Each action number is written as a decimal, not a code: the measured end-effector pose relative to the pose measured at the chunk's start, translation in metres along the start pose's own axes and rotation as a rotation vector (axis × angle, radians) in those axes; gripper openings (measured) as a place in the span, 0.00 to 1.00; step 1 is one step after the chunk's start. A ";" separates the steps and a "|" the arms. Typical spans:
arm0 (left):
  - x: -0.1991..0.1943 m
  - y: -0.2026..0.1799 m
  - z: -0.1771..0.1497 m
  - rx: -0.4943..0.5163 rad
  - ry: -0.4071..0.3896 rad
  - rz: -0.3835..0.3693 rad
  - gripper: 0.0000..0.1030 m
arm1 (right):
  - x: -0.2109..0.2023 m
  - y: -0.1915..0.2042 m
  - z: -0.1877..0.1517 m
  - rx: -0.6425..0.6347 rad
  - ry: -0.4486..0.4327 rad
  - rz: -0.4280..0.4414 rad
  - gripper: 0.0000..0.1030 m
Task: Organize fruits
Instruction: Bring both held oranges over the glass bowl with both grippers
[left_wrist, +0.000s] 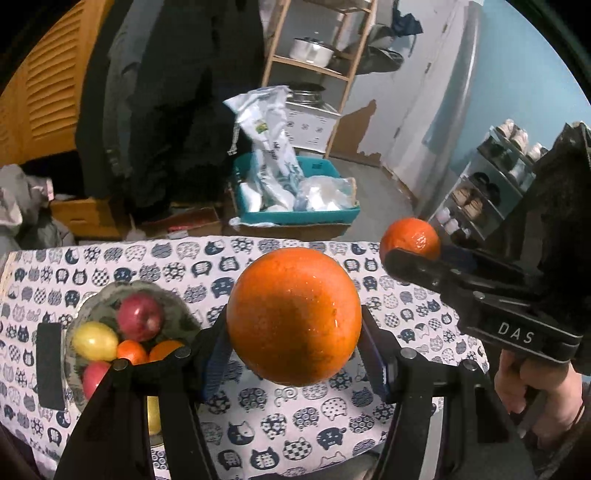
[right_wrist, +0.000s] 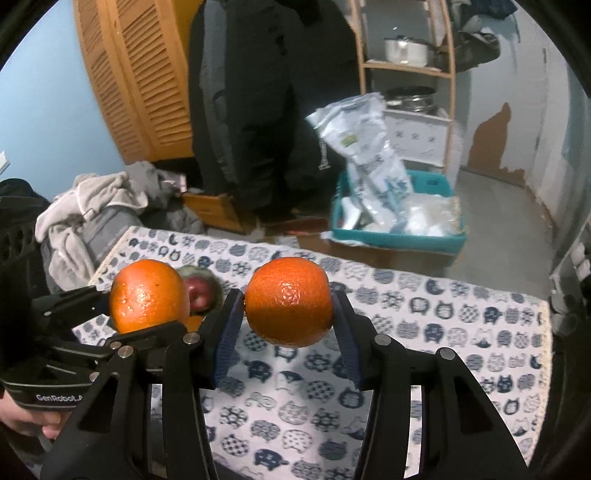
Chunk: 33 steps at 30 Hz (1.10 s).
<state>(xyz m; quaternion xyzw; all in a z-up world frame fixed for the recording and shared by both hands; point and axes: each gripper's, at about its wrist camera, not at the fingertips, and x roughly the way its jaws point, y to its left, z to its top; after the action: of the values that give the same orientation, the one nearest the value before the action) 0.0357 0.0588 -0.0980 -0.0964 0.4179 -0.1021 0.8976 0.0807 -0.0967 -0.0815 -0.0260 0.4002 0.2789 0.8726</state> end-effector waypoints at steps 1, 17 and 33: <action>-0.001 0.005 -0.001 -0.010 0.000 0.004 0.62 | 0.005 0.004 0.000 -0.001 0.009 0.009 0.47; -0.007 0.096 -0.022 -0.154 0.023 0.098 0.62 | 0.073 0.063 0.006 -0.043 0.112 0.067 0.47; 0.028 0.171 -0.051 -0.292 0.135 0.154 0.62 | 0.141 0.106 -0.001 -0.088 0.219 0.098 0.47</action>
<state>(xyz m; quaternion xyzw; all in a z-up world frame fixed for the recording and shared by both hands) 0.0318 0.2111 -0.1952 -0.1864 0.4935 0.0225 0.8492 0.0998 0.0575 -0.1639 -0.0748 0.4812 0.3338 0.8072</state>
